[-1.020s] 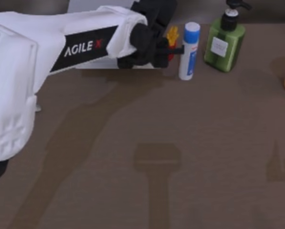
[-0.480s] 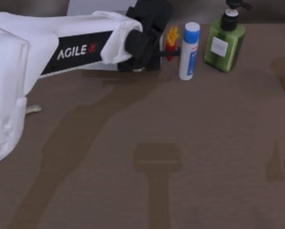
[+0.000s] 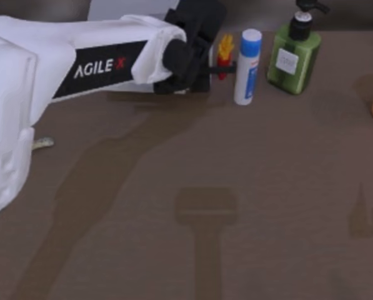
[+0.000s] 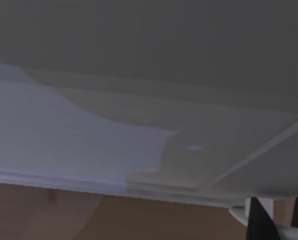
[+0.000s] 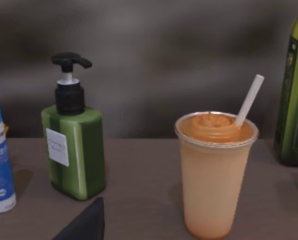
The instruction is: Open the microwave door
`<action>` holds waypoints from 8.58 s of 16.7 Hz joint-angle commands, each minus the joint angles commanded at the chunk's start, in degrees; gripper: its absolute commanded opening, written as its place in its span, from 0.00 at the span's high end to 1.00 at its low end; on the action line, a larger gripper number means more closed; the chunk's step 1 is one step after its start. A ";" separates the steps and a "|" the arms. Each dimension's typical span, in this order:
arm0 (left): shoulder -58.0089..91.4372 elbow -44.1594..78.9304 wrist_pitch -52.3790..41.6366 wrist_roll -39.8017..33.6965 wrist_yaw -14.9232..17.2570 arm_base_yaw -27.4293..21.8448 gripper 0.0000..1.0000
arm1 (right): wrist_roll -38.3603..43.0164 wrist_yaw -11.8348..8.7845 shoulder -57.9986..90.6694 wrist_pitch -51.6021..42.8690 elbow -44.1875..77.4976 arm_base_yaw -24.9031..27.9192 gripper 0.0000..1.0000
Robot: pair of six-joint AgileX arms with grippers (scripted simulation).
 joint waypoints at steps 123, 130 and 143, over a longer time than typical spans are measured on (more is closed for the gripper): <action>-10.26 -16.84 10.33 12.97 9.88 2.04 1.00 | 0.00 0.00 0.00 0.00 0.00 0.00 0.00; -11.25 -18.61 11.19 14.63 10.98 2.56 1.00 | 0.00 0.00 0.00 0.00 0.00 0.00 0.00; -11.25 -18.61 11.19 14.63 10.98 2.56 1.00 | 0.00 0.00 0.00 0.00 0.00 0.00 0.00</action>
